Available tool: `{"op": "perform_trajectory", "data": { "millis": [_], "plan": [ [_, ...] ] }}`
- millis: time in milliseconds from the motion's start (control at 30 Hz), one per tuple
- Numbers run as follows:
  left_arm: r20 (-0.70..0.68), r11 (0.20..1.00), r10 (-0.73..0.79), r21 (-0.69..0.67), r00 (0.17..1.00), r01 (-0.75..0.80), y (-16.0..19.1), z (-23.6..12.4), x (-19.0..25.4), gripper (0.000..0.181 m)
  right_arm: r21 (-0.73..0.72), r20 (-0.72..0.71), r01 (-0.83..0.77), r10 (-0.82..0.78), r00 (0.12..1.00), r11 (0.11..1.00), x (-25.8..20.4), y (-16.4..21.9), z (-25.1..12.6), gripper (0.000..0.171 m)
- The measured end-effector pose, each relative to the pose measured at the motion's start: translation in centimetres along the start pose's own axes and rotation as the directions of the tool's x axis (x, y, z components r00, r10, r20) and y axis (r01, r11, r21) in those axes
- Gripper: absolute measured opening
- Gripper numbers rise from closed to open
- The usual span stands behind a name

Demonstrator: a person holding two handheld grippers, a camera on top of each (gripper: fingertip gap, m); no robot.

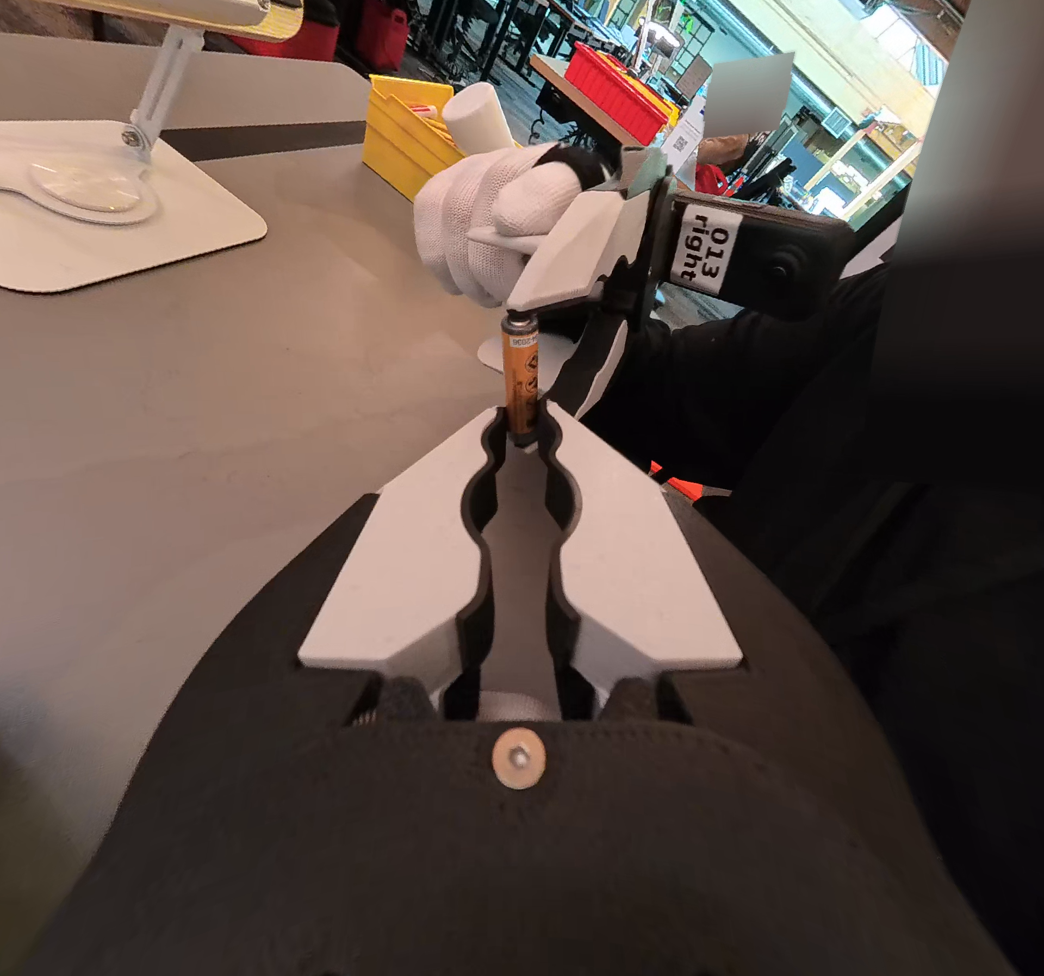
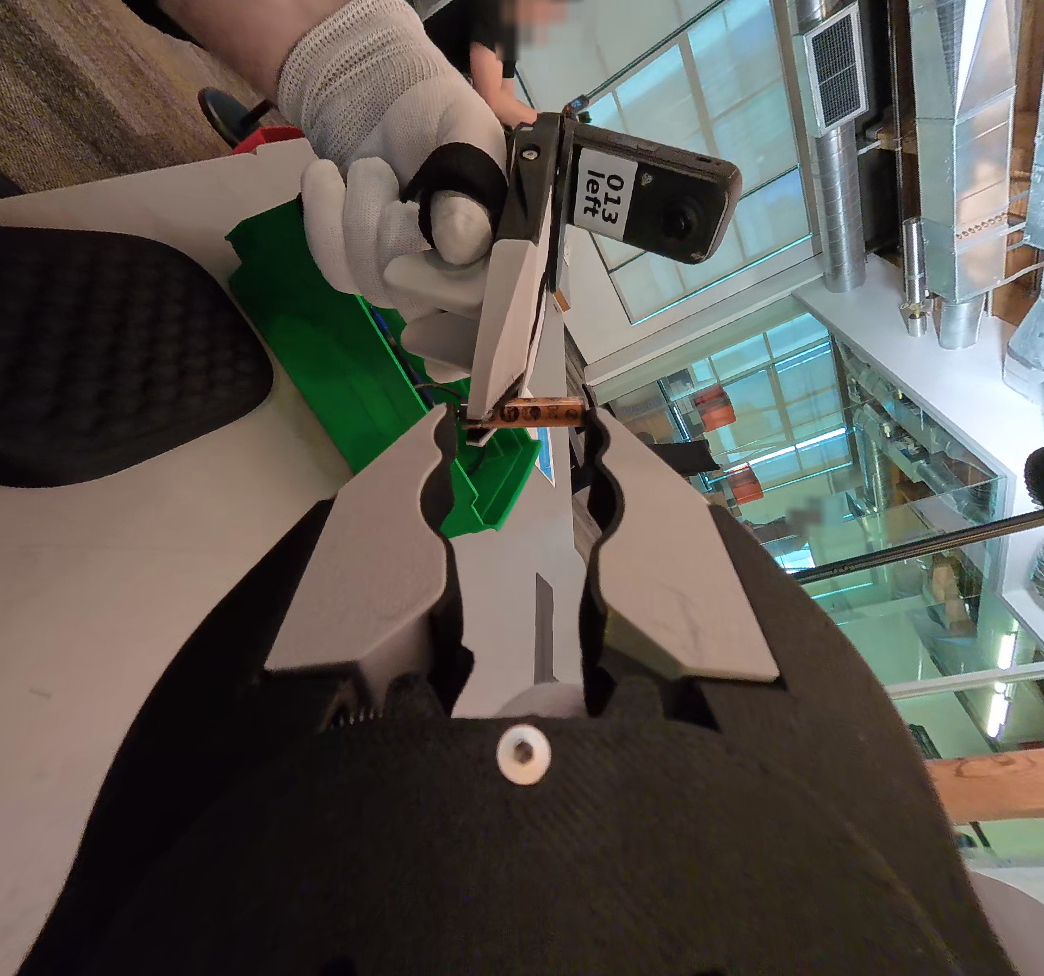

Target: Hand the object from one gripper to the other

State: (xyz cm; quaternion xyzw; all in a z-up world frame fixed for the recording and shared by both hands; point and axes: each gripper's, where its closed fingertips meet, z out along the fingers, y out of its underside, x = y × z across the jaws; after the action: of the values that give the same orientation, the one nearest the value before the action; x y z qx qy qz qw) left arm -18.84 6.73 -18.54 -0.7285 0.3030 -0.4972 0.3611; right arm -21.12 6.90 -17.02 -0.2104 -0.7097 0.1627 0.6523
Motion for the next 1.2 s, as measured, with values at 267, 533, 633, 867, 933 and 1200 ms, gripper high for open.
{"op": "perform_trajectory", "data": {
  "millis": [267, 533, 633, 867, 933, 1200],
  "plan": [
    [-0.009, 1.000, -0.013, 0.000, 1.000, 0.013, 0.3, 0.0, -0.2, 0.008, -0.015, 0.011, 0.017, -0.016, 1.000, 1.000, -0.3, 0.2, 0.1, 0.042],
    [0.052, 0.996, 0.044, 0.072, 0.998, -0.048, -1.0, -0.5, -0.3, 0.022, 0.007, -0.004, -0.047, 0.047, 0.999, 0.999, 0.4, 0.2, -0.1, 0.042],
    [0.139, 0.979, 0.137, 0.134, 0.981, -0.156, -2.3, -1.6, -0.5, 0.032, 0.038, -0.010, -0.142, 0.142, 0.990, 0.989, 1.1, 0.5, -0.3, 0.042],
    [0.453, 0.768, 0.602, -0.106, 0.657, -0.631, -3.1, -1.7, -0.9, 0.043, 0.219, 0.076, -0.468, 0.463, 0.883, 0.856, 2.8, 0.7, -1.5, 0.042],
    [0.470, 0.710, 0.668, -0.167, 0.577, -0.684, -3.1, -1.1, -0.8, 0.045, 0.246, 0.105, -0.500, 0.490, 0.865, 0.830, 2.8, 0.5, -1.8, 0.043],
    [0.394, 0.649, 0.736, -0.176, 0.551, -0.741, -3.2, -0.7, 0.4, 0.046, 0.258, 0.162, -0.500, 0.473, 0.866, 0.826, 2.0, -0.2, -1.9, 0.042]
  ]
}}
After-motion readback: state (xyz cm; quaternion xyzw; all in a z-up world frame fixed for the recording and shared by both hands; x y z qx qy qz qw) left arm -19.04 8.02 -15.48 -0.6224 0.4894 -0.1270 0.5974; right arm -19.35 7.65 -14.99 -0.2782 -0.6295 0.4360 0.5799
